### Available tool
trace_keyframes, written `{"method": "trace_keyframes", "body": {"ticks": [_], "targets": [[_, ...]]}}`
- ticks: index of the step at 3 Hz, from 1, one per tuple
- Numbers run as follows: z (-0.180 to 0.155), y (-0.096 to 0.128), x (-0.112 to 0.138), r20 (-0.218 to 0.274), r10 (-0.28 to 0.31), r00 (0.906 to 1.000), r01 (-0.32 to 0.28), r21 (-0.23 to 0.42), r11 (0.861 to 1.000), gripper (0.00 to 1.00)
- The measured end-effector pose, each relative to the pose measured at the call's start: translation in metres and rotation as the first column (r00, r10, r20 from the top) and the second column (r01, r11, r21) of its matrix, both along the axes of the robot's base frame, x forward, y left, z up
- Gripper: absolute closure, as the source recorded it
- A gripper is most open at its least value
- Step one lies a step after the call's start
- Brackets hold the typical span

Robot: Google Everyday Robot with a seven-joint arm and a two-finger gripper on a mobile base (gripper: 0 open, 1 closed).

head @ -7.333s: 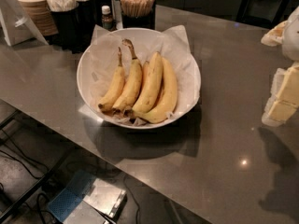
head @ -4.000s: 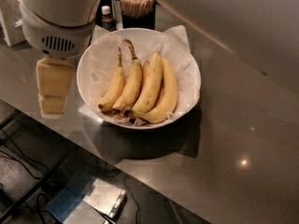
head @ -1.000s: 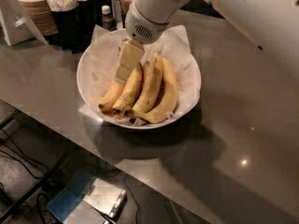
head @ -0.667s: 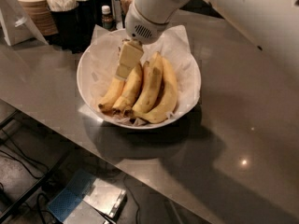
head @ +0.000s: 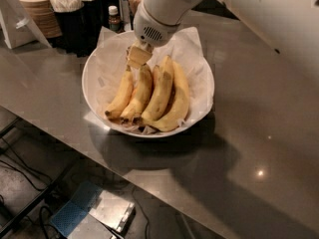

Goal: Pick banana from white bowl

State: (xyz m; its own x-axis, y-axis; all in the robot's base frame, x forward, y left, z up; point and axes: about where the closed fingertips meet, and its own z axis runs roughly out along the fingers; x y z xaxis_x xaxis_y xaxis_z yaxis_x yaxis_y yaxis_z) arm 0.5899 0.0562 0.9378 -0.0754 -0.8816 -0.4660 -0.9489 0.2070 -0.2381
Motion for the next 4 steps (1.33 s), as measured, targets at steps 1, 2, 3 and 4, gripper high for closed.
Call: {"method": "trace_keyframes", "body": {"ticks": [1, 2, 3, 4], "targets": [[0.0, 0.0, 0.0, 0.0, 0.0, 1.0, 0.0, 0.0, 1.0, 0.89], [0.005, -0.001, -0.004, 0.019, -0.005, 0.9998, 0.004, 0.012, 1.0, 1.0], [0.031, -0.01, -0.023, 0.11, -0.031, 0.9935, 0.026, 0.045, 0.999, 1.0], [0.083, -0.033, -0.046, 0.254, -0.094, 0.9625, 0.075, 0.084, 0.994, 1.0]]}}
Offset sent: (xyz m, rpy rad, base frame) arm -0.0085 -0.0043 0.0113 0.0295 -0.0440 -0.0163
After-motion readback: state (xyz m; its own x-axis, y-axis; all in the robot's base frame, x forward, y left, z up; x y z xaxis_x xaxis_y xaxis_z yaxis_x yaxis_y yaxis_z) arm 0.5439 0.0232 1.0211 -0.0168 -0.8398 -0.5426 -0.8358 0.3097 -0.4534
